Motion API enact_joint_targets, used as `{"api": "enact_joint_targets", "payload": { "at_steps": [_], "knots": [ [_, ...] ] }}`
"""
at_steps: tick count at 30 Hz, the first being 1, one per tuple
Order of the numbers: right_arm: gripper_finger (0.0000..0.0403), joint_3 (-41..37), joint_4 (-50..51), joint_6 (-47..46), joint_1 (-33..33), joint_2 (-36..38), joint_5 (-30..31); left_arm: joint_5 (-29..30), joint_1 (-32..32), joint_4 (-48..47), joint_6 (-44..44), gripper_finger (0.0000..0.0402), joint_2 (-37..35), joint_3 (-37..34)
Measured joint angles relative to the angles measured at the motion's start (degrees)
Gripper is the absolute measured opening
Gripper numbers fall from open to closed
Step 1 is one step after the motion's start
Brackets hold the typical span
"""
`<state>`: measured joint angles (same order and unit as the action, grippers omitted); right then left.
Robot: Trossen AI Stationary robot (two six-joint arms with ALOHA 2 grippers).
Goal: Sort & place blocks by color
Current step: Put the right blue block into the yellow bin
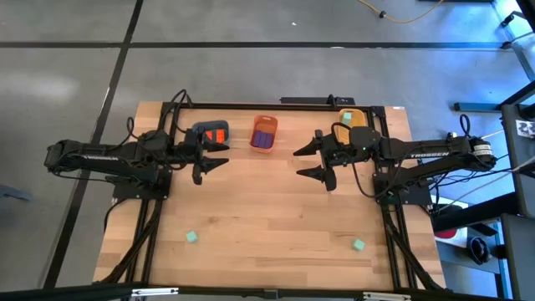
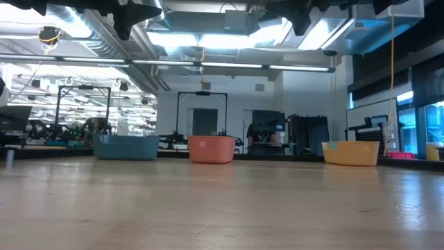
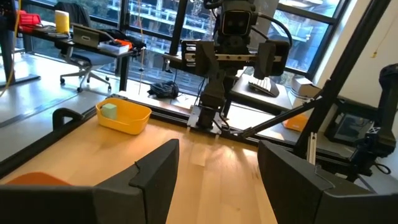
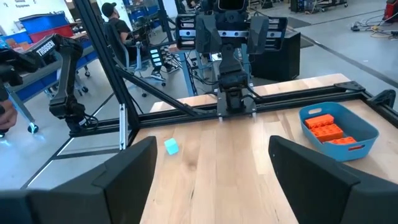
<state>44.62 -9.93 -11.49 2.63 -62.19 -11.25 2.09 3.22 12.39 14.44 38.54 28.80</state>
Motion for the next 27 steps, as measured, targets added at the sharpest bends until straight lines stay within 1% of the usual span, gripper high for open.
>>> {"api": "enact_joint_targets", "payload": {
  "at_steps": [6, 14, 20, 23, 25, 27],
  "knots": [
    [0.0312, 0.1, 0.37, -0.77, 0.0, 0.0, 0.0, -0.06, 0.0, 0.04, 0.0, 0.0211, 0.01, -0.01],
    [0.0312, 3.36, 7.78, -1.51, 0.0, -0.04, -0.46, -0.05, 0.0, 0.04, -0.02, 0.0211, 0.02, 0.0],
    [0.0312, 3.41, 8.13, 1.37, 0.0, -0.06, -0.44, -0.07, 0.0, 0.05, -1.52, 0.0211, 0.01, -0.01],
    [0.0312, 3.41, 8.14, 1.4, 0.0, -0.05, -0.44, -0.06, 0.0, 0.06, -1.53, 0.0211, 0.01, -0.01],
    [0.0312, 3.45, 8.54, -1.14, 0.0, -0.04, -0.43, -0.05, 0.0, 0.06, -1.53, 0.0211, 0.02, 0.0],
    [0.0312, 3.47, 10.32, -7.7, 0.0, -0.04, -0.54, -0.05, 0.0, 0.06, -1.53, 0.0211, 0.0, 0.0]
  ]
}}
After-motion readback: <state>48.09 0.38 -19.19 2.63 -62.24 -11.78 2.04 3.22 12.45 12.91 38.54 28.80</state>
